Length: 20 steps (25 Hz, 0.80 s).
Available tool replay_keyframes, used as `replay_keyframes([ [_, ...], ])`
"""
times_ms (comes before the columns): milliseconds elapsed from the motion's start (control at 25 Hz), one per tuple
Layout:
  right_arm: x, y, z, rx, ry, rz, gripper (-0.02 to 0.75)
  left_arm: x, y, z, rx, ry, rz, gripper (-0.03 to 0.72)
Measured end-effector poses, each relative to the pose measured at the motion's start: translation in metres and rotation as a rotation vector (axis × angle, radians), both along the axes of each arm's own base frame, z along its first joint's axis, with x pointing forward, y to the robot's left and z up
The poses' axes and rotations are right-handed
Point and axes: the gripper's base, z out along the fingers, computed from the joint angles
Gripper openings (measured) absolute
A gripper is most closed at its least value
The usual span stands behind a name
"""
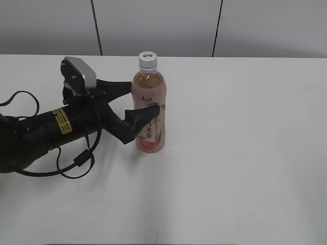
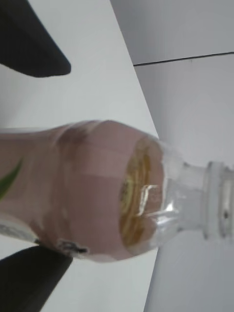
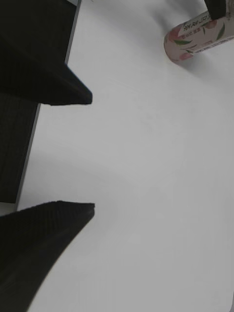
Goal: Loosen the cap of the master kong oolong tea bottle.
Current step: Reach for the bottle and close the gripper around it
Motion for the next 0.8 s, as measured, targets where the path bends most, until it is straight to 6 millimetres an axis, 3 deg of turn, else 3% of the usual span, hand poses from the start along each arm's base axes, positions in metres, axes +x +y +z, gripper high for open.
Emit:
replay_keyframes([
  [360,0.000,0.000,0.000,0.000,0.000,0.000,0.469,0.015,-0.008,0.013,-0.050,-0.028,-0.028,0.632],
  [800,0.000,0.000,0.000,0.000,0.000,0.000,0.469,0.013,-0.012,0.014,-0.056,-0.006,-0.092,0.613],
])
